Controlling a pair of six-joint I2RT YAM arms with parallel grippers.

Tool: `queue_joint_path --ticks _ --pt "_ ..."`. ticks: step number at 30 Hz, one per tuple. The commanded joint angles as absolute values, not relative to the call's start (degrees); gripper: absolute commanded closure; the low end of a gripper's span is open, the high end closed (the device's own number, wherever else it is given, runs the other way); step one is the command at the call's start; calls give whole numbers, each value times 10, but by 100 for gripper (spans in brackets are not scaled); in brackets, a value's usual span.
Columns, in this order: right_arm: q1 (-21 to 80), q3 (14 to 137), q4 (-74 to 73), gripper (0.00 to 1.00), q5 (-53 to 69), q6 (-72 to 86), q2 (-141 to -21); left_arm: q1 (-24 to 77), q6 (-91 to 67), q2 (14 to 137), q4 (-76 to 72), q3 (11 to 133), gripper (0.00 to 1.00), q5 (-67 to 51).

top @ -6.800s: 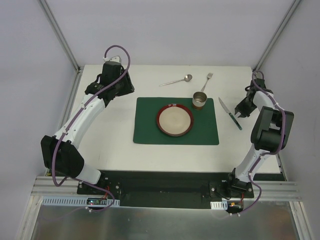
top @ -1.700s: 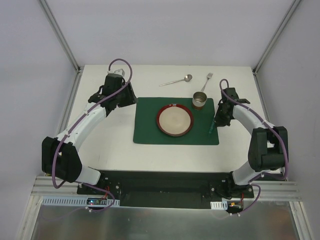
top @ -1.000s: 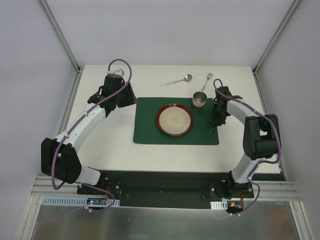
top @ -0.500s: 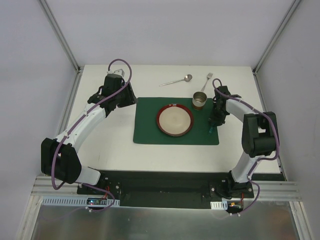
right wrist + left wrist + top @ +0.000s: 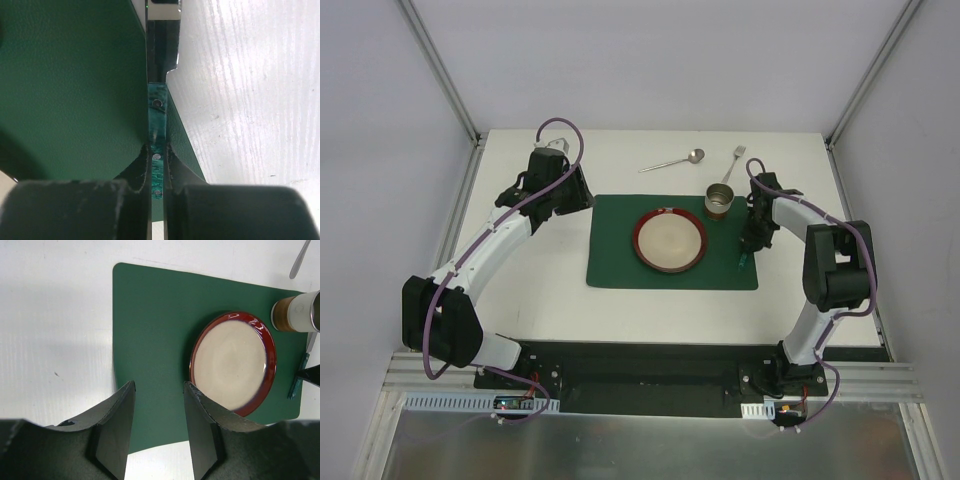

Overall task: Set the dinner table for one person
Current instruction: Place the knife on the napkin.

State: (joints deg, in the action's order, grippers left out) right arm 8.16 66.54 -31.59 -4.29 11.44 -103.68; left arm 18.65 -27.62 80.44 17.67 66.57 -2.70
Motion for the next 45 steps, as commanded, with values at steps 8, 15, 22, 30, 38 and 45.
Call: queue_joint_path --ticks 8,15,22,30,38,45 --pt "81 654 -300 99 -43 122 -1011 185 -272 797 157 654 58 -27" --pt "97 637 -326 99 -44 127 -933 185 -277 780 156 636 58 -26" --pt "151 590 -313 99 -38 153 -906 185 -279 769 152 628 58 -29" --pt "187 559 -276 99 -21 176 -935 186 -281 770 151 629 58 -33" --pt "192 584 -265 99 -17 176 -981 186 -278 774 151 634 58 -29" --pt "198 603 -263 99 -14 175 -1008 186 -275 777 151 635 58 -21"
